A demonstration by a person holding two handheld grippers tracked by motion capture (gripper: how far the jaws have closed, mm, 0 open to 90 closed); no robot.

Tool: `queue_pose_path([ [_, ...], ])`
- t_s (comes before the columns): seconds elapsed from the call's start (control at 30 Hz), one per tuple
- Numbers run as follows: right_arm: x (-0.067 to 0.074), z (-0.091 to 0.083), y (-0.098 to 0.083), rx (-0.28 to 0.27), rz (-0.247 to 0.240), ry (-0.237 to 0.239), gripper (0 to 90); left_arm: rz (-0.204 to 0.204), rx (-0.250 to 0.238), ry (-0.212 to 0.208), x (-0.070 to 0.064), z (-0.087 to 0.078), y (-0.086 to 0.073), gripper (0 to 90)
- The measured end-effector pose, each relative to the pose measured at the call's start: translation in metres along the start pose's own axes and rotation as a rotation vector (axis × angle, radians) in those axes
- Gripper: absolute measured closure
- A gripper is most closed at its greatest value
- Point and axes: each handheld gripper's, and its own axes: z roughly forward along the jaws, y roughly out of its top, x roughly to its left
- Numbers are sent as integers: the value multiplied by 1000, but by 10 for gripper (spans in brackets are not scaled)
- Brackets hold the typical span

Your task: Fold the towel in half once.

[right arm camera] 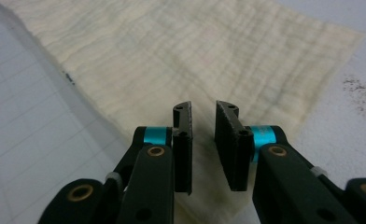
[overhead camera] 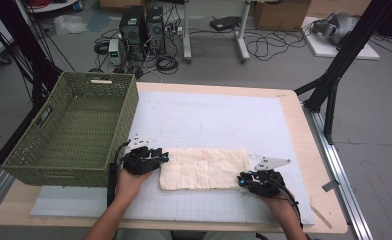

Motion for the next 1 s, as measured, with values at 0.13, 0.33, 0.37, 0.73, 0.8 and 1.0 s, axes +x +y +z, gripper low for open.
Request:
queue_pose_path([
  [0.13, -5, -5, 11, -104, 4, 26, 729, -2, -21, 24, 3, 4, 0, 596],
  [0.33, -19, -9, 26, -138, -18, -56, 698, 18, -1, 39, 6, 9, 7, 575],
  [0.37, -22, -7, 28, -143, -12, -63, 695, 27, 3, 35, 6, 10, 11, 571],
  [0.73, -46, 39, 45, -66, 22, -83, 724, 171, 137, 51, 7, 37, 13, 831],
  [0.8, -50, 42, 42, -26, 32, -92, 732, 171, 138, 56, 8, 37, 14, 849],
  [1.0, -50, 35, 39, 2, 31, -120, 742, 165, 140, 117, 6, 33, 15, 775],
])
